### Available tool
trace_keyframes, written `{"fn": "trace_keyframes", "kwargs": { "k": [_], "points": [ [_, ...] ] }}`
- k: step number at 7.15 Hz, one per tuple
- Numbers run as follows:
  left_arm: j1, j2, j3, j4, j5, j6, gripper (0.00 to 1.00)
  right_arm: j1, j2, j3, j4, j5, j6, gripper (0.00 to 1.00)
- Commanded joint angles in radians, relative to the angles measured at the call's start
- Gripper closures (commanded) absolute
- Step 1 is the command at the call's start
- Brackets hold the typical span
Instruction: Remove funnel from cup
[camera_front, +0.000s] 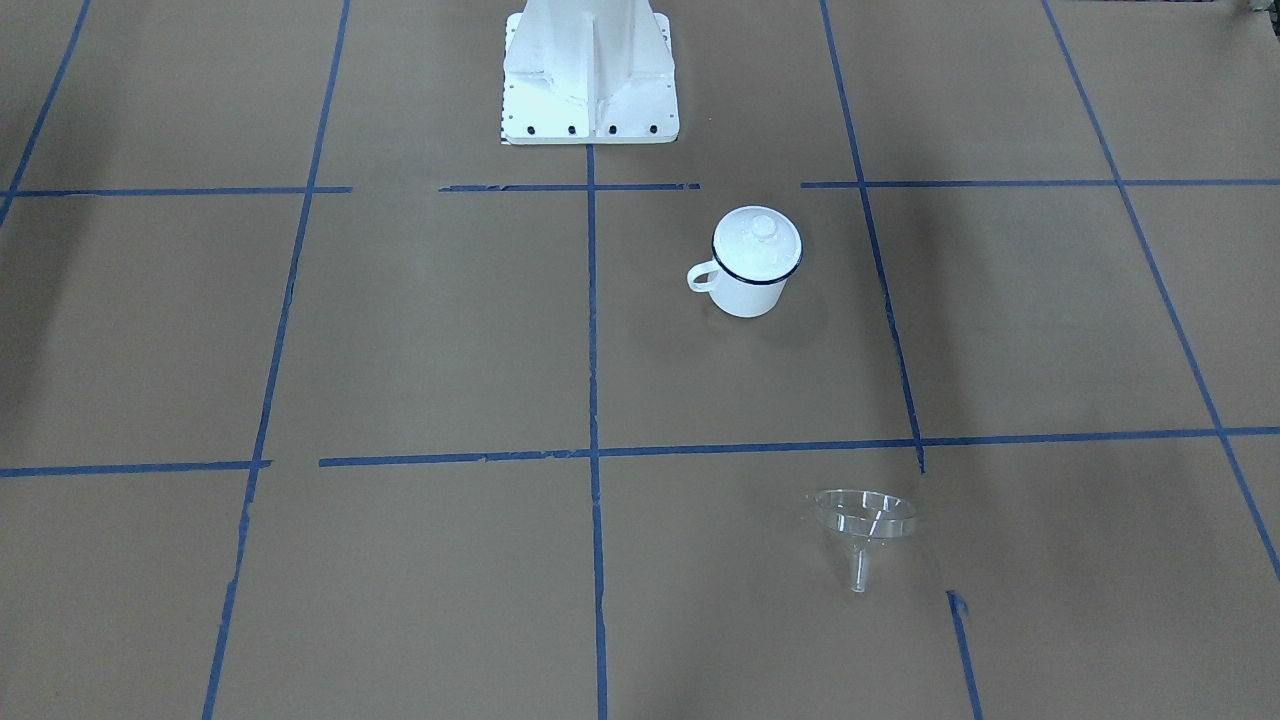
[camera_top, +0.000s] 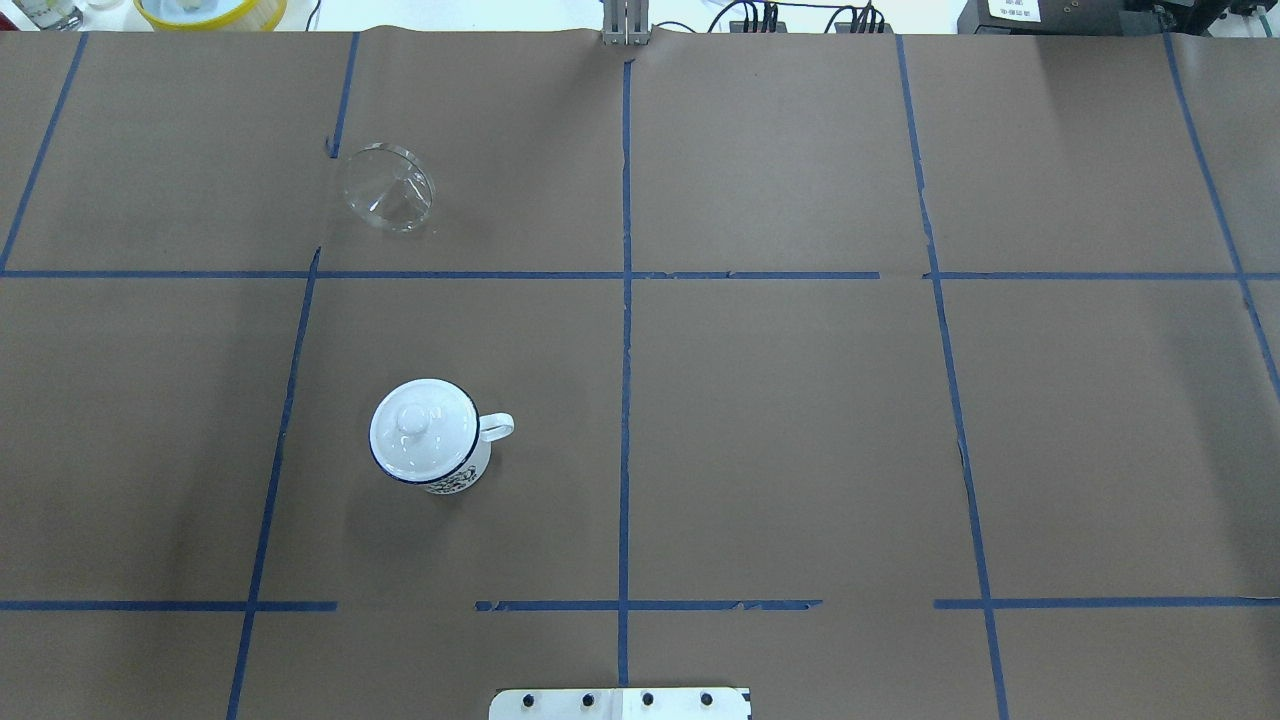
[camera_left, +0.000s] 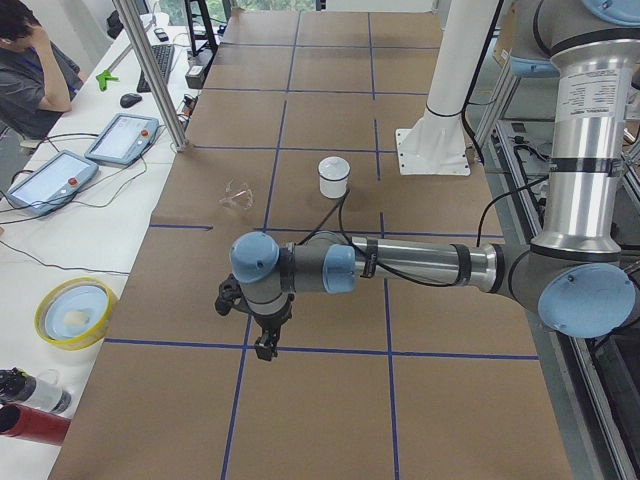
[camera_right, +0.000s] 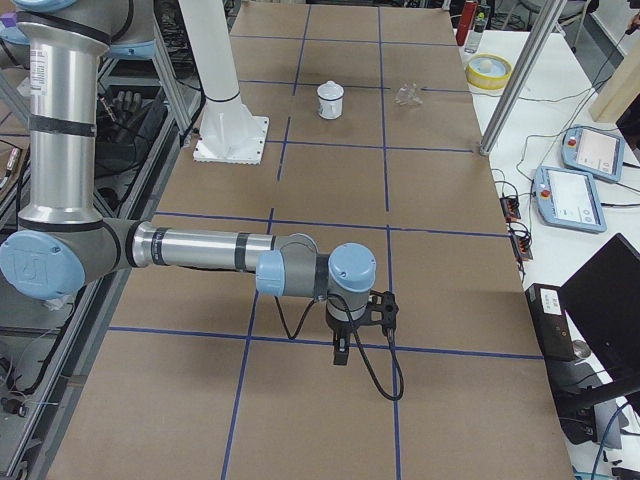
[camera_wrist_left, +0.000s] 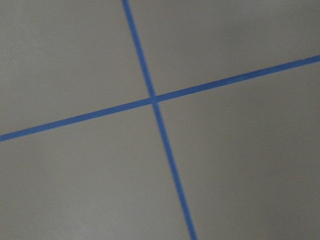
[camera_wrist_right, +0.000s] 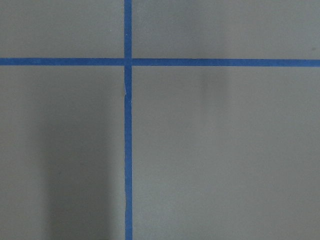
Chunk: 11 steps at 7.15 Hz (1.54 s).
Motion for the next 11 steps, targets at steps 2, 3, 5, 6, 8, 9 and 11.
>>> {"fn": "trace_keyframes", "kwargs": {
  "k": [2, 3, 5, 6, 8, 9, 11],
  "points": [
    [-0.024, 0.019, -0.02, 0.009, 0.009, -0.028, 0.0, 0.0, 0.0, 0.001, 0.0, 0.0, 0.0, 0.0],
    [-0.024, 0.019, -0.011, 0.008, 0.01, -0.028, 0.0, 0.0, 0.0, 0.001, 0.0, 0.0, 0.0, 0.0],
    [-0.021, 0.021, -0.012, 0.003, 0.006, -0.027, 0.0, 0.0, 0.0, 0.001, 0.0, 0.0, 0.0, 0.0],
    [-0.023, 0.021, -0.028, 0.003, 0.0, -0.024, 0.0, 0.0, 0.0, 0.001, 0.0, 0.0, 0.0, 0.0],
    [-0.023, 0.021, -0.026, 0.003, -0.003, -0.022, 0.0, 0.0, 0.0, 0.001, 0.0, 0.0, 0.0, 0.0],
    [-0.023, 0.022, -0.032, 0.003, -0.004, -0.022, 0.0, 0.0, 0.0, 0.001, 0.0, 0.0, 0.0, 0.0],
    [-0.024, 0.024, -0.032, 0.003, 0.006, -0.021, 0.0, 0.0, 0.0, 0.001, 0.0, 0.0, 0.0, 0.0]
  ]
}}
